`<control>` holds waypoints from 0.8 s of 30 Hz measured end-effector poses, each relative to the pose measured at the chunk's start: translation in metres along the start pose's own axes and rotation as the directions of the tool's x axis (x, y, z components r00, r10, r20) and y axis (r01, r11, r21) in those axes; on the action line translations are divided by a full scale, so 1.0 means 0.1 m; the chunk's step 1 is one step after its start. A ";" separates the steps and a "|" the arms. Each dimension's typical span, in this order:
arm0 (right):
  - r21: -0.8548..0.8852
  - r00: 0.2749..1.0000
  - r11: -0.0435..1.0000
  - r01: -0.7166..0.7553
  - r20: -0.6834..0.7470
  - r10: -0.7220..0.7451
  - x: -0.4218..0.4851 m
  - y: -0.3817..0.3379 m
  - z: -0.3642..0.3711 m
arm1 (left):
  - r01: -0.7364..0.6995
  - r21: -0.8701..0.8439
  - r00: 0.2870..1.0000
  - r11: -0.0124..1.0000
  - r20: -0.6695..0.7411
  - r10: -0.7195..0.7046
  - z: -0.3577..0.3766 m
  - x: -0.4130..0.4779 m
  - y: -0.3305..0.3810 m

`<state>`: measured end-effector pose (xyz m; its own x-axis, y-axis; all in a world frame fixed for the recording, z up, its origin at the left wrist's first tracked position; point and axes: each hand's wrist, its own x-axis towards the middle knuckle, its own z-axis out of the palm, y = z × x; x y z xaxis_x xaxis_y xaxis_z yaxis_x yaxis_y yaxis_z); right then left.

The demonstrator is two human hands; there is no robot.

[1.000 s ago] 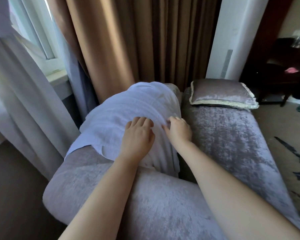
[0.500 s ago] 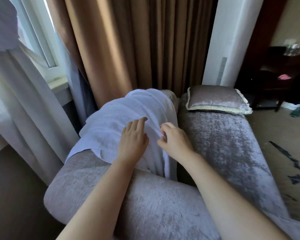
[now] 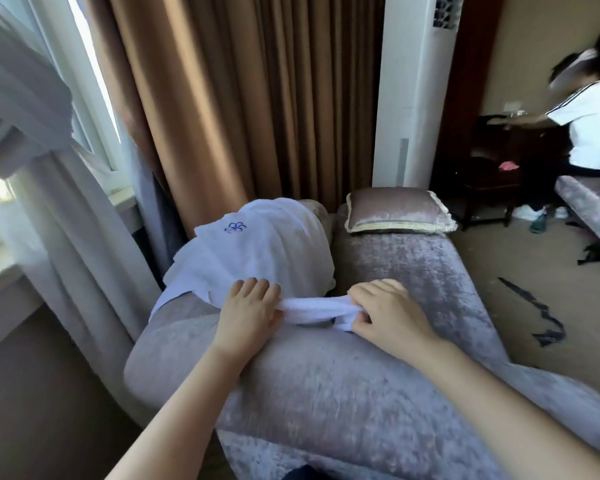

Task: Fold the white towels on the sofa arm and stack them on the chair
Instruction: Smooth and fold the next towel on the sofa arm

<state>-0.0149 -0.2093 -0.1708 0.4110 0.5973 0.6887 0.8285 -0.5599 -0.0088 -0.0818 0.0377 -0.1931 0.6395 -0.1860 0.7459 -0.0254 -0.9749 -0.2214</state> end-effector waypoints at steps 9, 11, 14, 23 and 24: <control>0.027 0.954 0.999 0.027 -0.301 -0.017 -0.35 -0.46 -0.58 | -0.120 -0.141 0.990 0.983 0.051 0.128 -0.78 -0.53 0.45; 0.067 0.959 0.985 0.161 -0.245 -0.140 -0.56 -0.59 -0.64 | -0.221 -0.247 0.957 0.943 0.129 0.259 -0.82 -0.71 0.51; 0.073 0.962 0.960 0.270 -0.067 -0.265 -0.94 -0.67 -0.61 | -0.214 -0.336 0.910 0.917 0.273 0.313 -0.86 -0.95 0.48; 0.174 0.996 0.982 -0.068 -0.037 0.076 -0.81 -0.33 -0.67 | -0.030 -0.278 0.985 0.960 0.154 0.075 -0.85 -0.19 0.41; 0.140 0.981 0.971 -0.194 0.029 0.192 -0.70 -0.27 -0.67 | -0.020 -0.262 0.978 0.965 0.197 0.073 -0.81 -0.05 0.41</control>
<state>-0.0916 -0.2749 -0.1702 0.5730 0.4955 0.6527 0.7781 -0.5789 -0.2437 -0.1480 -0.0115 -0.1552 0.7746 -0.2292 0.5895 -0.2384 -0.9691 -0.0636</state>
